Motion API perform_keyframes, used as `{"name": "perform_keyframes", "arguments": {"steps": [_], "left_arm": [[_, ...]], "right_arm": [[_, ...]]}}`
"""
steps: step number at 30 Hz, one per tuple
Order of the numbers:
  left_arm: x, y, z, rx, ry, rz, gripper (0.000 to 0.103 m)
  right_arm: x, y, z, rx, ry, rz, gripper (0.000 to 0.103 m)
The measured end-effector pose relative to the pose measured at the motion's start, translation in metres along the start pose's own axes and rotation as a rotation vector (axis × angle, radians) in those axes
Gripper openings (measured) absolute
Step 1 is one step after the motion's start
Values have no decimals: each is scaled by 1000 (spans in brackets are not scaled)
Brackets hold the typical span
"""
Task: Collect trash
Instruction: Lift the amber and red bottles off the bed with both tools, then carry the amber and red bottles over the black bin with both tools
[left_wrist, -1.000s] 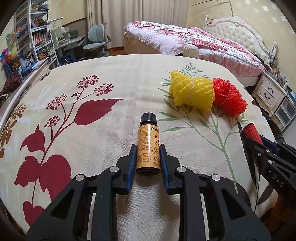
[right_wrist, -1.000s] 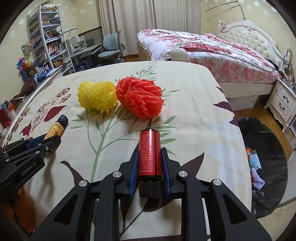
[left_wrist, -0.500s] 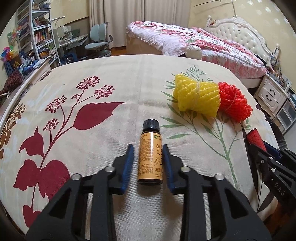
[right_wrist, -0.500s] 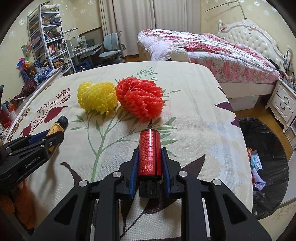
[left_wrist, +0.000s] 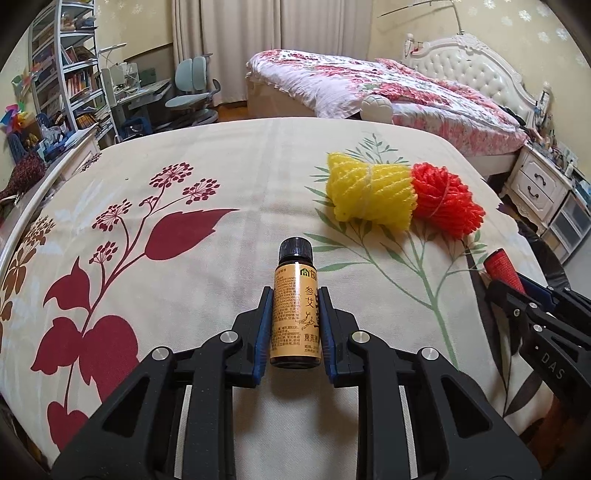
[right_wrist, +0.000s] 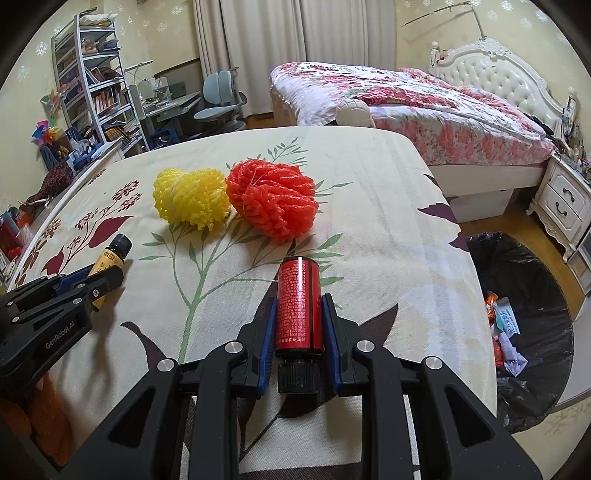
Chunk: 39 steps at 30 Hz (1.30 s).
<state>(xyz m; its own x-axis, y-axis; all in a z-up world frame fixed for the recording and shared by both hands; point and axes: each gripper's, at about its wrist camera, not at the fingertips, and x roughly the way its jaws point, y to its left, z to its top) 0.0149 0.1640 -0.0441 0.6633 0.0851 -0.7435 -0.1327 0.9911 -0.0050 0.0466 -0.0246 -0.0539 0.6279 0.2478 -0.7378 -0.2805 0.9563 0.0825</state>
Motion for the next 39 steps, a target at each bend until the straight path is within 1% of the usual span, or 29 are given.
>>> {"name": "perform_keyframes", "arguments": {"steps": [10, 15, 21, 29, 34, 39], "left_arm": [[-14, -35, 6, 47, -44, -53, 23], [-18, -61, 12, 83, -65, -94, 23], [-21, -100, 20, 140, -92, -153, 23], [-21, -168, 30, 225, -119, -238, 23], [-12, -206, 35, 275, -118, -273, 23], [-1, -236, 39, 315, -119, -287, 23]], "right_arm": [[-21, -28, 0, 50, -38, -30, 25], [-31, -49, 1, 79, -63, -76, 25], [-46, -87, 2, 131, -102, -167, 25], [-61, -145, -3, 227, -128, -276, 25], [-58, -172, -5, 273, -127, -317, 25], [-46, -191, -9, 311, -113, -335, 25]]}}
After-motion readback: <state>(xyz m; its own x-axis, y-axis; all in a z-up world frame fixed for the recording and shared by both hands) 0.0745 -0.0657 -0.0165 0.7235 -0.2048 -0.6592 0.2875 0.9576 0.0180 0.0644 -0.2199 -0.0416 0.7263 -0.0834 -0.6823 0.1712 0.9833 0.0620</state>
